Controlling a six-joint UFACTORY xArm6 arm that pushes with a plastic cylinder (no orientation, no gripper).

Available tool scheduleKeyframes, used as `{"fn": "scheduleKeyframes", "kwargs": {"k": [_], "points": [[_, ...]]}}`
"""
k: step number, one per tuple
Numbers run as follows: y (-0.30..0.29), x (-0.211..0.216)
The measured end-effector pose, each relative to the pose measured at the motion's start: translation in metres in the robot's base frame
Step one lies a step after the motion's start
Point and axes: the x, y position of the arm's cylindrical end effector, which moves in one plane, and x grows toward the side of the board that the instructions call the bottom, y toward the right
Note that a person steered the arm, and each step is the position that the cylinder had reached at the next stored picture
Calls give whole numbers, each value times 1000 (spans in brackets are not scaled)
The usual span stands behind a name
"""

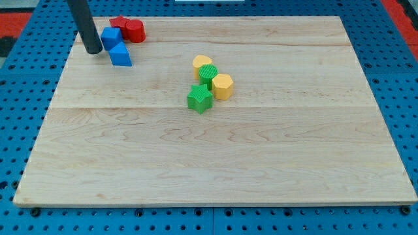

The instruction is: Push the triangle right beside the cube

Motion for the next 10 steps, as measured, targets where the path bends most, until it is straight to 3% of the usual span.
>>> {"fn": "scheduleKeyframes", "kwargs": {"k": [4, 5, 6, 7, 8, 9, 10], "points": [[-20, -6], [-35, 29], [-17, 48], [81, 50], [82, 8], [92, 15], [170, 24]]}}
